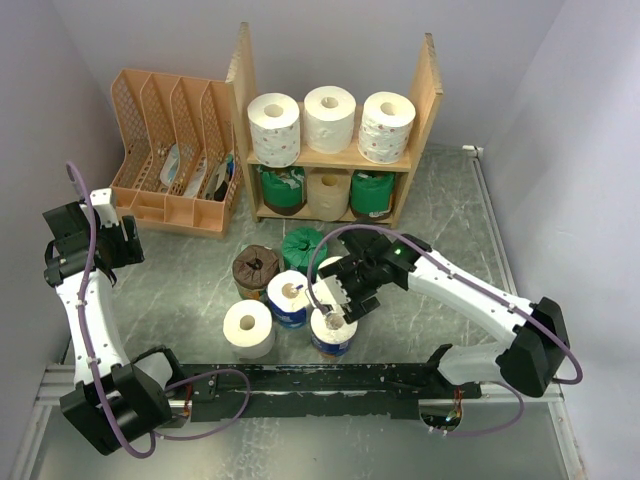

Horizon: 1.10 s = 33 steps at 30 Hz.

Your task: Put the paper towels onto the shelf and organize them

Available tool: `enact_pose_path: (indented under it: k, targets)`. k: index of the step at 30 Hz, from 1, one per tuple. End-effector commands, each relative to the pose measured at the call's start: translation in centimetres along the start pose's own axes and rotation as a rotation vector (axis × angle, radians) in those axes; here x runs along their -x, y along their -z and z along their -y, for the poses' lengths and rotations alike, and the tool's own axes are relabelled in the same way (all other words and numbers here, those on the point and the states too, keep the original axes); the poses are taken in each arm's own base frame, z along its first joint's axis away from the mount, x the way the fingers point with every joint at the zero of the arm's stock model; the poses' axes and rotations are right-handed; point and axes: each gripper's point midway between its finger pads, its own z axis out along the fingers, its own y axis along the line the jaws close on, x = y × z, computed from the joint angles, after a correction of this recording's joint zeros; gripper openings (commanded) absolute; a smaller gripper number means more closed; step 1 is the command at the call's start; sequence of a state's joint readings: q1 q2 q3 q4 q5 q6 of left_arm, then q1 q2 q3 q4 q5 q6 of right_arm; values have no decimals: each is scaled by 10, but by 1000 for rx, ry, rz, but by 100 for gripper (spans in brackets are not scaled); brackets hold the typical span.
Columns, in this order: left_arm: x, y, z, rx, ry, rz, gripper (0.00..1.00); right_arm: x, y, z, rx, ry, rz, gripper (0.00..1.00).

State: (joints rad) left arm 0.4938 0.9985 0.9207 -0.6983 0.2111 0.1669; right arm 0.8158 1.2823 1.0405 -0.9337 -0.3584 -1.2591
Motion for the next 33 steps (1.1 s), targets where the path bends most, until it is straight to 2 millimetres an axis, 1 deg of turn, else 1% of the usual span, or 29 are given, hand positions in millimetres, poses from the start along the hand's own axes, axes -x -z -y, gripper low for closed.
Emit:
enact_pose_path:
  k: [1,4,12,14,20,23,33]
  targets:
    - [6,-1,1,-5,-8,33,77,-2,-8,-4,23,-36,-3,75]
    - [6,-1,2,-9,-9,36,77,-5,-11,-8,48,-49,-16,75]
    - [6,0,2,-9,-11,37,77,-10,-17,-7,58,-49,-35,71]
    - [6,0,2,-9,-10,38,77,-12,-18,-7,68,-54,-43,67]
    - [7,0,2,-12,-12,38,77,-11,-21,-8,94,-75,-44,54]
    - [7,0,2,-9,-12,40,77,-11,-20,-6,93,-71,-46,50]
    - [7,1,3,-12,-13,41,77,-11,-13,-3,99,-68,-64,52]
